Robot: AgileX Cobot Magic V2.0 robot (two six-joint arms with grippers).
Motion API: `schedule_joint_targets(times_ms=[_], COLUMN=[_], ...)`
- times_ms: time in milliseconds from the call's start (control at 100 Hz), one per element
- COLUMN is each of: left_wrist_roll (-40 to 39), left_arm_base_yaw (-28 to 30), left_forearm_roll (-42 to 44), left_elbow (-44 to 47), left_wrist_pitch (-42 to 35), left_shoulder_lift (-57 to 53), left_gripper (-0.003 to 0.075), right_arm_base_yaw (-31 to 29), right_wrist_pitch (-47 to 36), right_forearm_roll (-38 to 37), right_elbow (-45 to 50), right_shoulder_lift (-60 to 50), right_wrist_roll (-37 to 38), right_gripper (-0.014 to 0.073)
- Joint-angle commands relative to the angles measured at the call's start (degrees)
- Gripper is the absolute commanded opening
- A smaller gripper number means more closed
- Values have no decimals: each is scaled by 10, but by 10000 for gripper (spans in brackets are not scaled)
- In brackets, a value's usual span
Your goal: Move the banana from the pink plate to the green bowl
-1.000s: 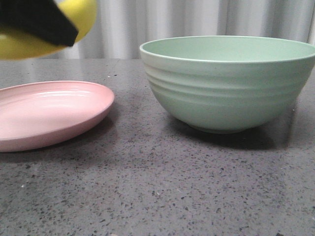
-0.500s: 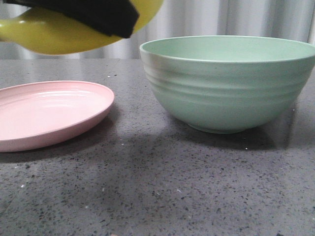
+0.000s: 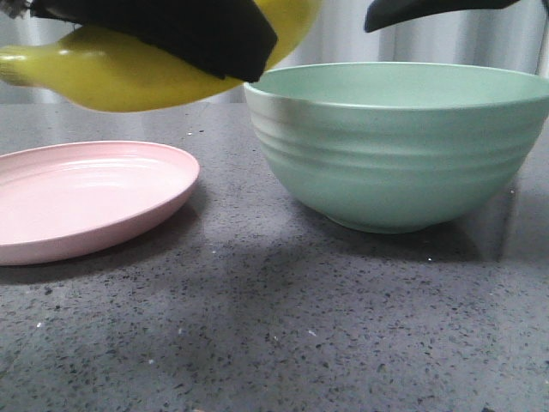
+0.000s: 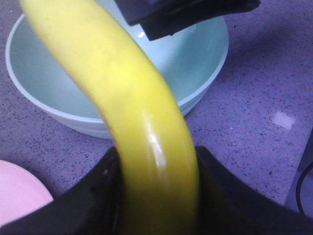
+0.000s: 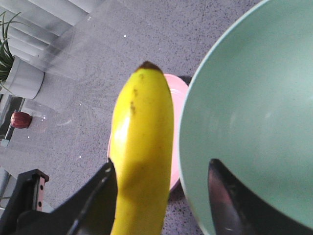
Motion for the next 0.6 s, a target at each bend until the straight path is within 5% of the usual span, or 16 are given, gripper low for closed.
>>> schedule_joint_targets(times_ms=[0, 590], left_wrist_roll=[0, 0], left_arm_base_yaw=[-4, -4], left_forearm_roll=[-5, -20], left_elbow=[-22, -22], left_wrist_pitch=[-51, -53], left_shoulder_lift=[-10, -10], left_gripper=[-20, -20], right_arm_base_yaw=[4, 4], right_wrist_pitch=[-32, 2], right_forearm_roll=[16, 18], right_elbow=[-32, -92], right_shoulder_lift=[3, 66], right_wrist_roll=[-6, -10], right_gripper=[346, 344])
